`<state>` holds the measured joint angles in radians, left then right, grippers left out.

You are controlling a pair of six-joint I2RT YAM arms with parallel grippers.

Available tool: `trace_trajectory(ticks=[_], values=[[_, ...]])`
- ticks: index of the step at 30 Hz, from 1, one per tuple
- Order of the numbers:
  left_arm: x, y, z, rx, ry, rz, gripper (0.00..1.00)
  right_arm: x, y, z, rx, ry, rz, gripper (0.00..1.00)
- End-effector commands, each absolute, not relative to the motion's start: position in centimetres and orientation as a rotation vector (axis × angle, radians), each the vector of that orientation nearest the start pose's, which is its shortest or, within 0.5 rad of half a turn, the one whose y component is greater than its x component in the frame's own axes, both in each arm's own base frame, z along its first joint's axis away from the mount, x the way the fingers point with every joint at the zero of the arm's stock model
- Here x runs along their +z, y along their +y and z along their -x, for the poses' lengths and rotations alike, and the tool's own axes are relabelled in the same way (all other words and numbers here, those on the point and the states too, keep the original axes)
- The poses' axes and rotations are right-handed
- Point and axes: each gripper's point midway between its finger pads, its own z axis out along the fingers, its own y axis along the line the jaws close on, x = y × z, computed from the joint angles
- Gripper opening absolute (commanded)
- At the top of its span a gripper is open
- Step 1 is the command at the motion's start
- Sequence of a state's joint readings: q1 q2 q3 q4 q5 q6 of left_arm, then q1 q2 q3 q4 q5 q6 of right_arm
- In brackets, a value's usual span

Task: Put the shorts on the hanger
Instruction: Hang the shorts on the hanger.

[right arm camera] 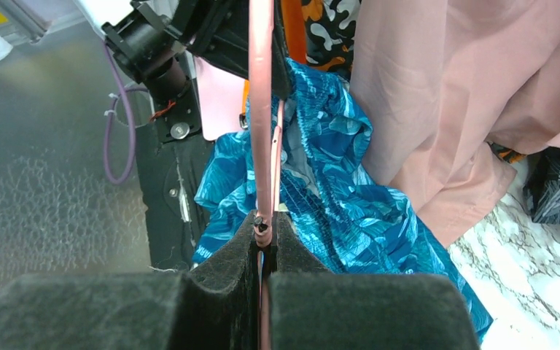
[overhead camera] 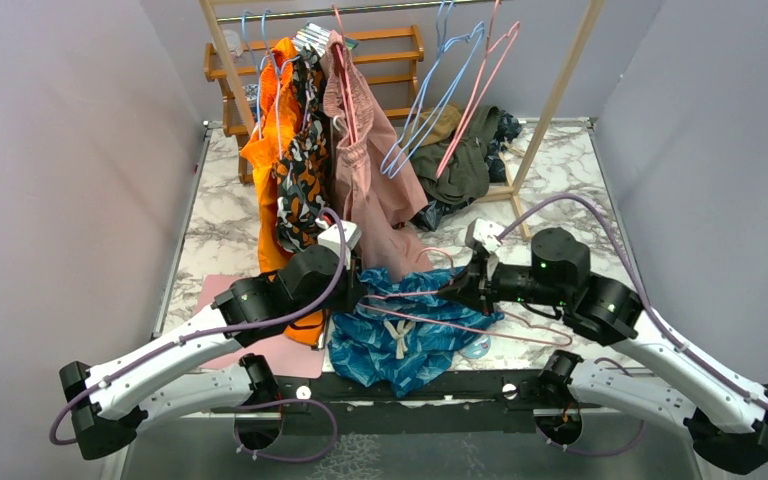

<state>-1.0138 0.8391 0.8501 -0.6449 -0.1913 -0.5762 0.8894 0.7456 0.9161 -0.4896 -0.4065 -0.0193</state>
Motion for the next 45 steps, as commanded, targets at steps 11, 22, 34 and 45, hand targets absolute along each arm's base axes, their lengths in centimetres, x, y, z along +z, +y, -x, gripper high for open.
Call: trace_trajectory(ticks=[11, 22, 34, 45], values=[[23.2, -22.3, -14.6, -0.801, 2.146, -0.336, 0.00, 27.7, 27.1, -14.9, 0.886, 1.571, 1.049, 0.01], [23.5, -21.0, -16.4, -0.699, 2.129, -0.210, 0.00, 28.4, 23.8, -14.6, 0.823, 1.589, 0.923, 0.01], [26.0, -23.7, -15.1, -0.887, 2.091, -0.291, 0.00, 29.0, 28.1, -14.3, 1.066, 1.504, 0.878, 0.01], [29.3, -26.3, -12.8, -1.139, 1.977, -0.416, 0.00, 29.2, 30.4, -15.0, 1.210, 1.440, 0.763, 0.01]])
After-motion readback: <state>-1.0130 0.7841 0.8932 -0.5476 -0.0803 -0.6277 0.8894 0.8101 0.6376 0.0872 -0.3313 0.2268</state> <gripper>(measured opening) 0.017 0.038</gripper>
